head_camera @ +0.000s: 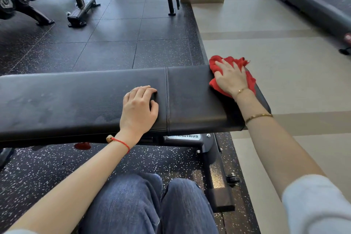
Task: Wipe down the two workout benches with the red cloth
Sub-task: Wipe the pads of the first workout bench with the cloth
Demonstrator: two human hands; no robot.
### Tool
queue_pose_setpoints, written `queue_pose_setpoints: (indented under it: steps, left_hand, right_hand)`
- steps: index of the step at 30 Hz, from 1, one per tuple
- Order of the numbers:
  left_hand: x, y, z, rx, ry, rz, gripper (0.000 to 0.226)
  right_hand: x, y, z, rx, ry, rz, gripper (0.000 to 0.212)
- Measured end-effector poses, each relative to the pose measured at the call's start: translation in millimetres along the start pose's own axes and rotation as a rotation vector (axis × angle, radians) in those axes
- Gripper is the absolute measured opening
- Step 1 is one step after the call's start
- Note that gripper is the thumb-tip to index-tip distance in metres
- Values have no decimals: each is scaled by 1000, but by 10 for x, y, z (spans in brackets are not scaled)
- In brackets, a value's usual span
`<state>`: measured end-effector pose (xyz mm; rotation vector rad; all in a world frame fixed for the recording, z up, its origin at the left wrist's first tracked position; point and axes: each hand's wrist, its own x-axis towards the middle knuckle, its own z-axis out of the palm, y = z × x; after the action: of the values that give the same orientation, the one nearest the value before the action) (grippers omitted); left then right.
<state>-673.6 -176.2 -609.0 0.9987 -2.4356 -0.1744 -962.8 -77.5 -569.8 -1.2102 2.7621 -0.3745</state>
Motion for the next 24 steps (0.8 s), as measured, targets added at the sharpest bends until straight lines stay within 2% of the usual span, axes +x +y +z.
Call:
queue_pose_setpoints:
  steps: [3, 7, 11, 14, 18, 21, 24]
  left_hand:
    - [2, 5, -7, -1, 3, 2, 32]
    - [6, -5, -13, -17, 12, -7, 31]
    - [6, -12, -8, -17, 16, 1, 31]
    - [-6, -29, 1, -10, 5, 8, 32]
    - [-20, -21, 1, 1, -5, 17, 33]
    - [-24, -2, -12, 9, -8, 20, 33]
    - [-25, 22, -26, 19, -8, 24, 32]
  right_hand:
    - [16, -297, 53, -49, -9, -144, 50]
    - [-413, -686, 201, -43, -43, -383, 51]
    - [-1043, -662, 262, 16, -17, -496, 55]
    - [-1249, -351, 211, 4, 55, -406, 56]
    - [-1128, 116, 86, -6, 128, -154, 59]
    - [-833, 305, 22, 12, 125, -9, 59]
    - [-447, 259, -14, 15, 76, 28, 52]
